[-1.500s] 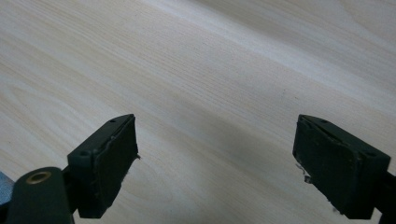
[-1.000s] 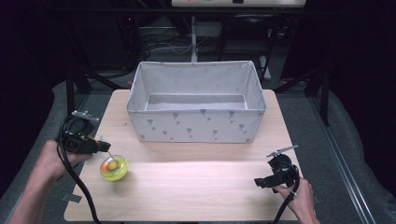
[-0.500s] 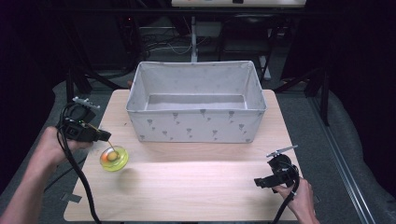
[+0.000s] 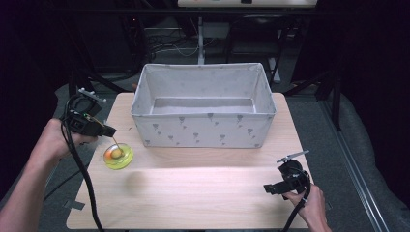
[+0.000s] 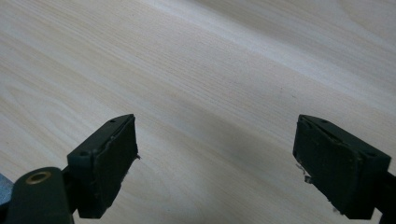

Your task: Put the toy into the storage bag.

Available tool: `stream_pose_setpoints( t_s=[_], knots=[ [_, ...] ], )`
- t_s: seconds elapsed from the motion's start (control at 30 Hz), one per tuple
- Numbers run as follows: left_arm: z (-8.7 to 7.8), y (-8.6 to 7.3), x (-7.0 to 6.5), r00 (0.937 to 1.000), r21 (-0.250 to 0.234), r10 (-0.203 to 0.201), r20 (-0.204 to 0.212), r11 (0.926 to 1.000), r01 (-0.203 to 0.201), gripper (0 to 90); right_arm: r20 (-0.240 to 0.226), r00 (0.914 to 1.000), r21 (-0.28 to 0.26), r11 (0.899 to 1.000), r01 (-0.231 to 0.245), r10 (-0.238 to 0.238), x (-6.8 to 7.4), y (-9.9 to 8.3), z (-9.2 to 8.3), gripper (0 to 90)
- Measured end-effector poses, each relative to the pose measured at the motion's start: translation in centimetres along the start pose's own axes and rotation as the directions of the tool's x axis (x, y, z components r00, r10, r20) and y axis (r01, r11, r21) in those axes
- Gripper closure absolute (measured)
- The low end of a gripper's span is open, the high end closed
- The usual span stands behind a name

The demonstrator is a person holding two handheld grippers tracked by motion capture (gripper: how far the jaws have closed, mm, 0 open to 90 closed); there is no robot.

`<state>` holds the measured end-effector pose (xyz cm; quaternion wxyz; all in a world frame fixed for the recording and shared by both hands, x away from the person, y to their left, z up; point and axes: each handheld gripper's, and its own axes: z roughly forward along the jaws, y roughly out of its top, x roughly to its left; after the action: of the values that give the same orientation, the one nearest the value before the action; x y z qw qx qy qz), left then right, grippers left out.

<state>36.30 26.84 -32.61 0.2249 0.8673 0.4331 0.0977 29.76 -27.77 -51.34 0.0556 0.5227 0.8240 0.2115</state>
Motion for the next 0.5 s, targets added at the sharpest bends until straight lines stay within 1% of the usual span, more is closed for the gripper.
stream_pose_setpoints(
  t_s=[0.13, 0.33, 0.5],
  knots=[
    [-0.3, 0.6, -0.1, 0.9999, 0.003, 0.01, 0.002, 0.9999, -0.01, 87.7, -0.004, 1.0, 0.001, 1.0, 0.0, 0.0, 0.0, 0.0, 0.0, 13.3],
    [-1.1, 1.6, -0.4, 0.9996, -0.012, 0.028, -0.006, 0.9995, -0.028, 87.7, 0.0, 1.0, -0.003, 1.0, -0.007, 0.007, 0.0, 0.0, 0.0, 13.2],
    [-1.9, 2.4, -0.5, 0.9991, -0.016, 0.04, -0.014, 0.9991, -0.04, 87.7, -0.003, 1.0, 0.002, 1.0, -0.002, 0.002, 0.0, 0.0, 0.0, 13.2]
  ],
)
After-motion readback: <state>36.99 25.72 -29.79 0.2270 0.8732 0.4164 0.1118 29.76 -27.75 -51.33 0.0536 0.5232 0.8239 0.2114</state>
